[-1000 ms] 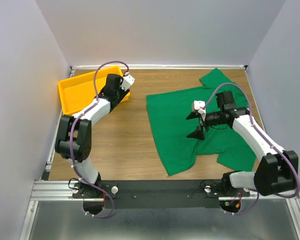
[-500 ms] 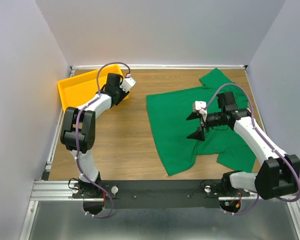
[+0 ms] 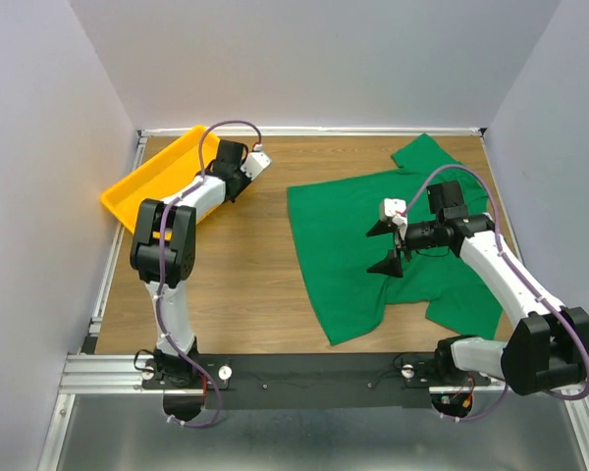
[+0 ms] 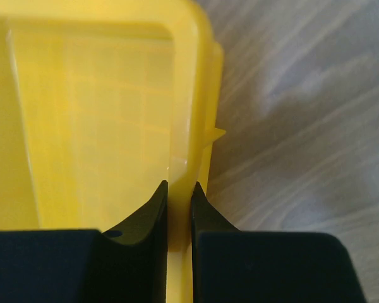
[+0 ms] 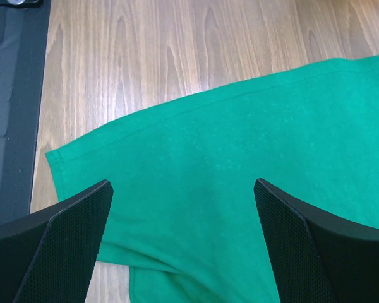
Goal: Fold and stack the t-shirts
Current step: Flatten the tshirt out
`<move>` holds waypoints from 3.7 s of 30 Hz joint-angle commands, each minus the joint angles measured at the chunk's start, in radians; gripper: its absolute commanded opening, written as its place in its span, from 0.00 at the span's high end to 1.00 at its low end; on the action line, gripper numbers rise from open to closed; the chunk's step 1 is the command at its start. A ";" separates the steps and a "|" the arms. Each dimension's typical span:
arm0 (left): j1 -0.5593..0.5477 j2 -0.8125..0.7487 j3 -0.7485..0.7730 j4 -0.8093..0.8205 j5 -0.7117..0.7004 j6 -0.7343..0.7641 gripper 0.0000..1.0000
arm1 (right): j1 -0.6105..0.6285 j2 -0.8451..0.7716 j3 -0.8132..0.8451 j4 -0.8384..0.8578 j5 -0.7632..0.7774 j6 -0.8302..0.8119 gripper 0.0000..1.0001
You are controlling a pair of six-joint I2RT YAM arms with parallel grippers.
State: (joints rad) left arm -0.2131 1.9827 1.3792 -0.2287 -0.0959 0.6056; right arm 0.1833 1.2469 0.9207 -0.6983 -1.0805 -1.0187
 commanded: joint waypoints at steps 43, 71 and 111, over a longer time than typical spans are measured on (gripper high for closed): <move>0.093 -0.185 0.223 0.172 0.505 -0.877 0.02 | -0.103 0.029 0.012 0.313 0.537 0.517 0.00; -0.220 0.125 -0.039 0.138 0.205 -1.070 0.47 | -0.367 0.172 0.023 0.407 0.600 0.779 0.07; 0.064 -0.531 -0.074 0.103 0.137 -0.739 0.19 | 0.348 0.029 -0.141 0.204 0.487 0.113 0.03</move>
State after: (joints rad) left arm -0.1627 1.6489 1.4841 -0.2996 0.1131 -0.1635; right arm 0.3641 1.2747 0.8448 -0.6025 -0.7959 -0.9421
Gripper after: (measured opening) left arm 0.689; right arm 0.970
